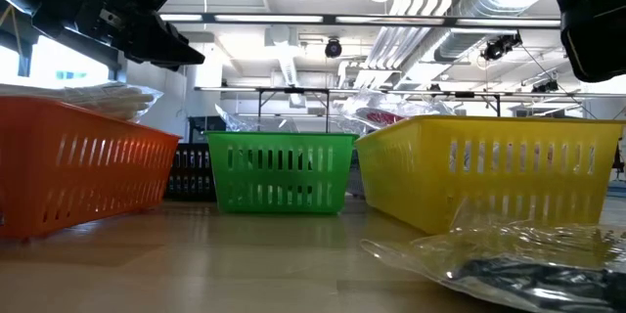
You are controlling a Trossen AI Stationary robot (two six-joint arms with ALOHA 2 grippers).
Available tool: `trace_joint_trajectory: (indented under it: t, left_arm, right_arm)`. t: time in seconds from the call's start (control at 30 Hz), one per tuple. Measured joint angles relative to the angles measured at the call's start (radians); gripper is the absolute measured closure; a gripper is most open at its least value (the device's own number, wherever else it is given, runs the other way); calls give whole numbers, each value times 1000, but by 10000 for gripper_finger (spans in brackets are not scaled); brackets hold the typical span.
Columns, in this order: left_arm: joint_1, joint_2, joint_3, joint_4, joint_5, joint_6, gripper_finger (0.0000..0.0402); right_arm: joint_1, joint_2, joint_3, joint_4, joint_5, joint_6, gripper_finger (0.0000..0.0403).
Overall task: Pick & Place Travel size toiletries
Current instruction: Put the black hairbrush into the green bin
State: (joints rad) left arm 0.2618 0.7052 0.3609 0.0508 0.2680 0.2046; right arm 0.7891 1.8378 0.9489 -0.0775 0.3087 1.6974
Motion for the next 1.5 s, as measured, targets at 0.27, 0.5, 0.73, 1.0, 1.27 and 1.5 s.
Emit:
trace_joint_trajectory:
  t: [0.27, 0.5, 0.73, 1.0, 1.27, 1.5]
  left_arm:
    - [0, 0, 0, 0, 0, 0, 401]
    - [0, 0, 0, 0, 0, 0, 401]
    - [0, 0, 0, 0, 0, 0, 401]
    - [0, 0, 0, 0, 0, 0, 401]
    - [0, 0, 0, 0, 0, 0, 401]
    - [0, 0, 0, 0, 0, 0, 401]
  right_arm:
    - [-1, 38, -1, 108, -24, -3, 205]
    - [-6, 75, 2, 175, -35, -3, 221]
    - [-6, 77, 1, 172, -46, -19, 294]
    - [-5, 79, 0, 172, -53, -20, 380]
    - [-5, 79, -1, 185, -54, -30, 398]
    - [-5, 80, -2, 221, -16, -77, 399]
